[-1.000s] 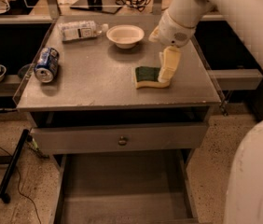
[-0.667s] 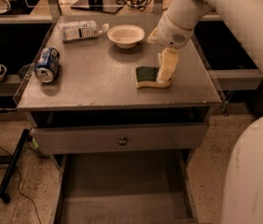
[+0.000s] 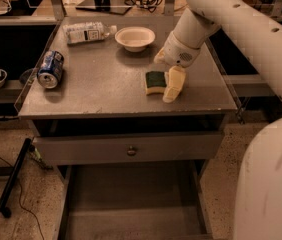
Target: Place sponge into middle drawer
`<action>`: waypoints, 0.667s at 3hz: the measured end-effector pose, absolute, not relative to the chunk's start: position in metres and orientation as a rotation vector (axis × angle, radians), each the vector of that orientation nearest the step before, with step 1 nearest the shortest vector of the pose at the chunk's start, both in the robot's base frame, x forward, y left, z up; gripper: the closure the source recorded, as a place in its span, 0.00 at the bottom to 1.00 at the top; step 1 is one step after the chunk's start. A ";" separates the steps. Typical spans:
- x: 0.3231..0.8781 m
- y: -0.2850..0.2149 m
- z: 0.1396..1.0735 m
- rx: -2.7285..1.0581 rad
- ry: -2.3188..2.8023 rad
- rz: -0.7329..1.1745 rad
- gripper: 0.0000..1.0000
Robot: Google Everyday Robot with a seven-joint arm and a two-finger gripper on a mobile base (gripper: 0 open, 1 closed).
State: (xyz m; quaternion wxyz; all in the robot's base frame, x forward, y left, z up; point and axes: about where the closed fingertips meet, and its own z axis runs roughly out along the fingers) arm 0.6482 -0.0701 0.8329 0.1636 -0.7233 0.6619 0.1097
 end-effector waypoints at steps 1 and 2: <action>0.648 -0.070 0.831 -2.062 1.888 0.319 0.00; 0.648 -0.070 0.831 -2.062 1.888 0.319 0.18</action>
Offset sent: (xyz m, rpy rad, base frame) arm -0.0003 0.0006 -0.0016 0.0020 0.0034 0.0005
